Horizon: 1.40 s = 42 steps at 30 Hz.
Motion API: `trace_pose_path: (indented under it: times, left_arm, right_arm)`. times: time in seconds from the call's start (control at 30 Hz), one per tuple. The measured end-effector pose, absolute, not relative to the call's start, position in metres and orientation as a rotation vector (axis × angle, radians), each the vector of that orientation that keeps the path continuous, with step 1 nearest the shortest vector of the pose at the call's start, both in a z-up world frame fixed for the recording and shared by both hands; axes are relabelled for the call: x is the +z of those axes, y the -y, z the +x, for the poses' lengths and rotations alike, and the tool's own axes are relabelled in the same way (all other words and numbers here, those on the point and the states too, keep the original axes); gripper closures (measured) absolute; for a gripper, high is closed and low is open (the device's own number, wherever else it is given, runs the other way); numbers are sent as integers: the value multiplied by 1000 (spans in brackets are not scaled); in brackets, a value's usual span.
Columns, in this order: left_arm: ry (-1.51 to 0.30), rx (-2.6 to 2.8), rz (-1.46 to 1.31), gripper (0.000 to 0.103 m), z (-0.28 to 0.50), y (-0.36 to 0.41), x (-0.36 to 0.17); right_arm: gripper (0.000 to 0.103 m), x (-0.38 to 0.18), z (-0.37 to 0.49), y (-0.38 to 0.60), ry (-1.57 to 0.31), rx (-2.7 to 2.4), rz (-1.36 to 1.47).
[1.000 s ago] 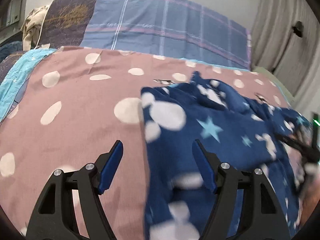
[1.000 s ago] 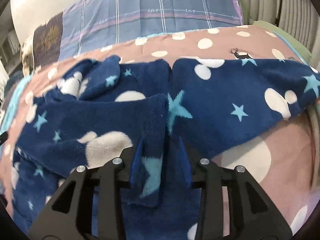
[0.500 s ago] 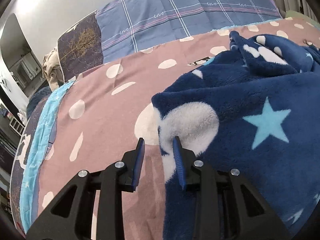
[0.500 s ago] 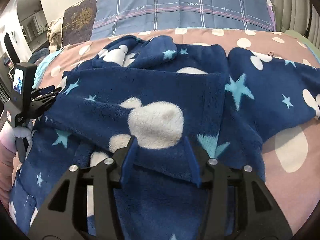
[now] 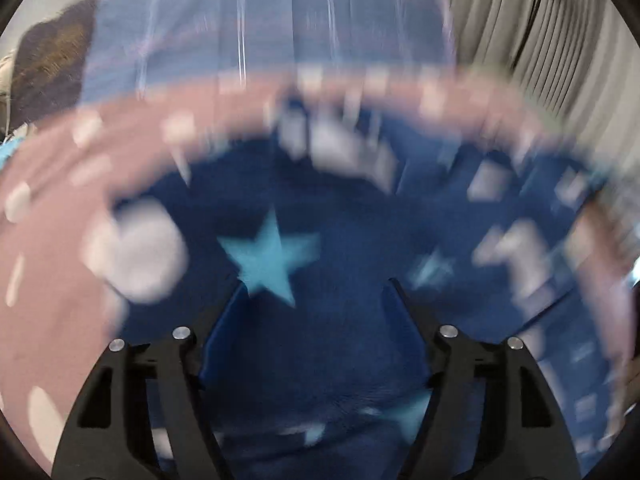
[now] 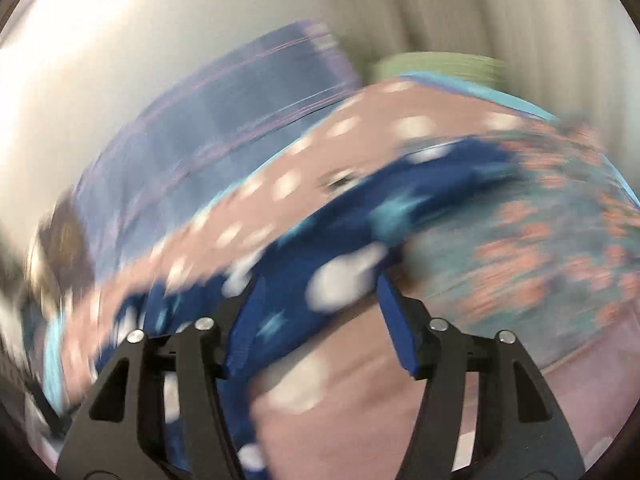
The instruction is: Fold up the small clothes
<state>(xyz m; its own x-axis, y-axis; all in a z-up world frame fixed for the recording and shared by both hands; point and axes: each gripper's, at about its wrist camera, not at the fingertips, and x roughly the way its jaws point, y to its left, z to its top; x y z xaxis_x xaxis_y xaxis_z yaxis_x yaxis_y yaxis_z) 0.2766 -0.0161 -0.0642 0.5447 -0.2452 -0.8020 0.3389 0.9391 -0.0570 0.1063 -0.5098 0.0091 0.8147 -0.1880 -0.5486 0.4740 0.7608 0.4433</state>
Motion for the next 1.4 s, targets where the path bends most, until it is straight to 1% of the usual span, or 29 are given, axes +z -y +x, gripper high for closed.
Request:
trace_pose_path:
  times: [0.03,0.1,0.17,0.23,0.37,0.43,0.5,0.6,0.7,0.83,0.93,1.0,1.13,1.23,1.27,1.4]
  left_arm:
    - [-874,-326,147,25,271,23,-71]
    - [-866,-294,189,25,269,30,-65]
    - [-856,-290,192,25,267,30,-68]
    - [-865,-305,160,24,268,24,-68]
    - [-864,-308,152,24,269,22,-65]
    - [-861,-303,159,23,265,24,-66]
    - [-862,-307,151,23,268,23,-66]
    - [-861,-310,146,23,266,23,-64]
    - [-861,-313,141,23,266,22,-64]
    - [-861,-320,130,22,266,20,-64]
    - [-858,-326,120,22,265,18,-63]
    - [-857,-334,107,22,265,16,-62]
    - [-855,-353,72,22,266,11,-62]
    - [-854,-385,18,22,265,4,-57]
    - [-853,-400,-7,22,265,1,-54]
    - [-848,-547,-300,22,260,-24,-33]
  right_arm:
    - [38,7,101,536,-495,-415,673]
    - [36,1,100,566,-503,-455,739]
    - [36,-10,107,596,-512,-466,804]
    - [36,-18,112,613,-477,-450,872]
    - [35,-15,129,620,-446,-463,886]
    - [50,-13,143,616,-470,-473,870]
    - [94,-14,158,612,-503,-433,871]
    - [94,-3,170,592,-475,-424,827]
    - [94,16,187,545,-464,-286,728]
    - [94,41,206,439,-472,-54,497]
    - [94,42,208,353,-487,145,382]
    - [94,32,208,305,-508,245,346]
    - [94,-16,206,225,-611,344,276]
    - [93,-53,211,195,-698,328,183]
    - [91,-62,212,192,-720,324,171]
    - [86,-89,208,188,-759,341,167]
